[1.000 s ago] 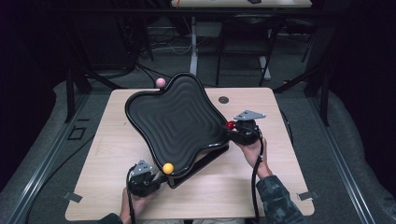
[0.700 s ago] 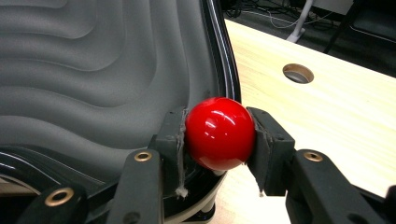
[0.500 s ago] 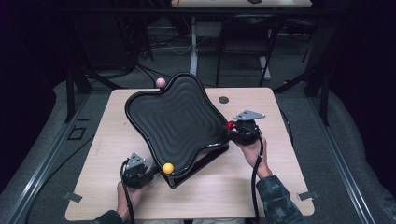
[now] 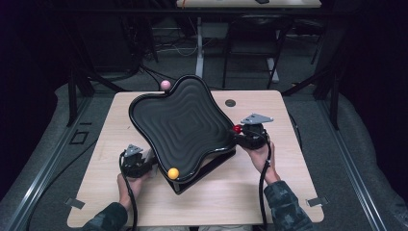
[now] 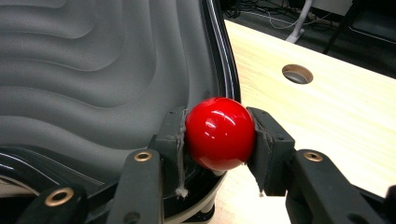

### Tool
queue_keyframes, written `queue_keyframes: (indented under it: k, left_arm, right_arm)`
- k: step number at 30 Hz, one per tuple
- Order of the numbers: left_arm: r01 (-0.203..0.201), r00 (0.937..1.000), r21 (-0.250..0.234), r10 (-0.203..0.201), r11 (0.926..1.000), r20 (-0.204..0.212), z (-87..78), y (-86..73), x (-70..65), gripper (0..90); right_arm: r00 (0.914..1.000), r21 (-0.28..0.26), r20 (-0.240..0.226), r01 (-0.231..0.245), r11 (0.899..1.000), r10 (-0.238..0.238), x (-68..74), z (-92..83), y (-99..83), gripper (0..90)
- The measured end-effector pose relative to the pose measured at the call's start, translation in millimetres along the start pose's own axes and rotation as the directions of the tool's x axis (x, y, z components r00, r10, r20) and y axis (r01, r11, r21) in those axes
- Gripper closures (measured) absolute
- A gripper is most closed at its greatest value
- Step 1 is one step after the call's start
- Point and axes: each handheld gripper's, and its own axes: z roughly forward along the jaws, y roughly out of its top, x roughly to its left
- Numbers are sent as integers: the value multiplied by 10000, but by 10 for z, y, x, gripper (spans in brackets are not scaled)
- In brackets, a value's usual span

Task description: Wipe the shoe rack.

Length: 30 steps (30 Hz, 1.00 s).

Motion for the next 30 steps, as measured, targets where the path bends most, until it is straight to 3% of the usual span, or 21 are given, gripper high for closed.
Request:
queue_keyframes:
  k: [5,10,16,22,24,30]
  left_arm:
    - [454,9982,183,-446,9988,-395,-77,-11,141,831]
    - [871,9933,66,-864,9962,-767,-285,45,270,830]
    - [1206,9897,11,-1202,9927,-784,-557,48,358,827]
    - [930,9916,-61,-932,9956,-899,-791,59,352,827]
    - [844,9926,-41,-844,9964,-877,-834,66,335,826]
    - [693,9930,-54,-695,9976,-952,-914,79,317,827]
  right_arm:
    - [10000,-11,-15,39,10000,-39,-3,3,1,599]
    - [9999,28,68,73,10000,-73,-6,6,6,599]
    - [10000,40,39,77,10000,-77,-32,23,19,599]
    - [9999,88,93,49,9999,-50,-38,15,29,574]
    - [9999,96,152,9,10000,-10,-32,-22,36,551]
    - [9989,336,466,-35,9994,19,14,-110,64,592]
